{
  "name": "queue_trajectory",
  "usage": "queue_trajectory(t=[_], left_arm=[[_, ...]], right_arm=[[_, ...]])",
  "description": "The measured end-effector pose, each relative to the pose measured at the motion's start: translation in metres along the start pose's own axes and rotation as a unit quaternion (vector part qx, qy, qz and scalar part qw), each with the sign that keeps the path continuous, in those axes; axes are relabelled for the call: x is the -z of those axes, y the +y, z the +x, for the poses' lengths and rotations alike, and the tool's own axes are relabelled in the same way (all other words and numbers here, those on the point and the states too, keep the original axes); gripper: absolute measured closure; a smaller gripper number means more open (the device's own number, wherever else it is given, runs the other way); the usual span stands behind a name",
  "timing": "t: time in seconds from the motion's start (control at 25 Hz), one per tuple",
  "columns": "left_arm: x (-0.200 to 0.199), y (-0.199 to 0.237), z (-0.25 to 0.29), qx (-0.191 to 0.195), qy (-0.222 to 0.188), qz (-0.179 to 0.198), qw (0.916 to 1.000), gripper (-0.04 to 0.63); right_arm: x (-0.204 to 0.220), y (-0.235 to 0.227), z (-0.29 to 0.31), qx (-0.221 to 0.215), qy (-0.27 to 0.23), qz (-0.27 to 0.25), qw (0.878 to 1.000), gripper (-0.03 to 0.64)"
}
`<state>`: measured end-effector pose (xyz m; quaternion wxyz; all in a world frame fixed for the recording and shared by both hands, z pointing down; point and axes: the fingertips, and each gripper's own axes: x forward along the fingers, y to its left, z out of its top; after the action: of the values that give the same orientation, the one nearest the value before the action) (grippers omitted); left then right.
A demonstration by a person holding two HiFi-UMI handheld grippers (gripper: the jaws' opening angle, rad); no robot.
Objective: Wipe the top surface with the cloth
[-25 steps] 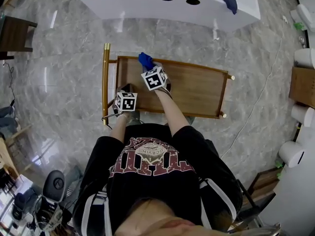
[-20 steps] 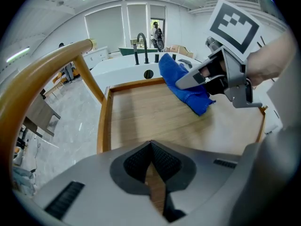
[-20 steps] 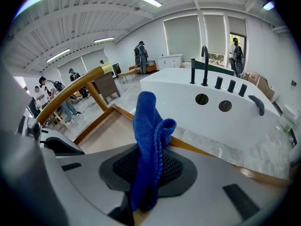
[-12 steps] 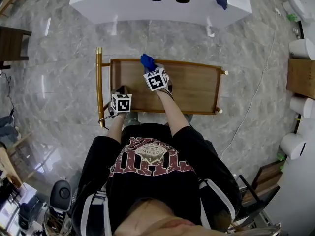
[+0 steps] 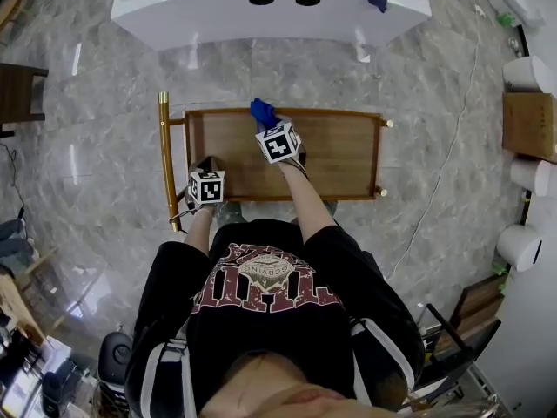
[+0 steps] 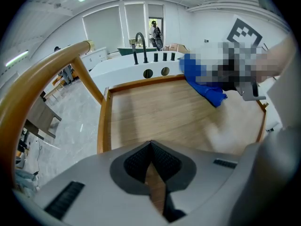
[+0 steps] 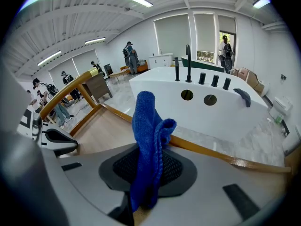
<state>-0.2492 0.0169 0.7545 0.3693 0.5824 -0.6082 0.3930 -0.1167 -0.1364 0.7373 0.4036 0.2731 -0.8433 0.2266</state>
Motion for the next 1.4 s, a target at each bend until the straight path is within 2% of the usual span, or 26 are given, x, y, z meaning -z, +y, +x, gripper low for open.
queue_trajectory(t=[0.76, 1.16, 1.28, 1.4], left_arm=[[0.001, -0.003, -0.001, -0.005, 0.011, 0.014, 0.9998, 0.548], [0.003, -0.003, -0.002, -0.012, 0.015, 0.009, 0.9998, 0.548], [0.001, -0.002, -0.003, -0.022, 0.021, -0.006, 0.9995, 0.548], [-0.017, -0.023, -0.003, -0.001, -0.003, -0.008, 1.0, 0.548]], right_arm=[[0.03, -0.058, -0.033, 0.036, 0.003, 0.025, 0.999, 0.531], [0.04, -0.08, -0.048, 0.053, 0.005, 0.032, 0.998, 0.531], [0.043, -0.087, -0.054, 0.057, 0.004, 0.036, 0.998, 0.531], [0.047, -0.093, -0.057, 0.062, 0.003, 0.036, 0.997, 0.531]])
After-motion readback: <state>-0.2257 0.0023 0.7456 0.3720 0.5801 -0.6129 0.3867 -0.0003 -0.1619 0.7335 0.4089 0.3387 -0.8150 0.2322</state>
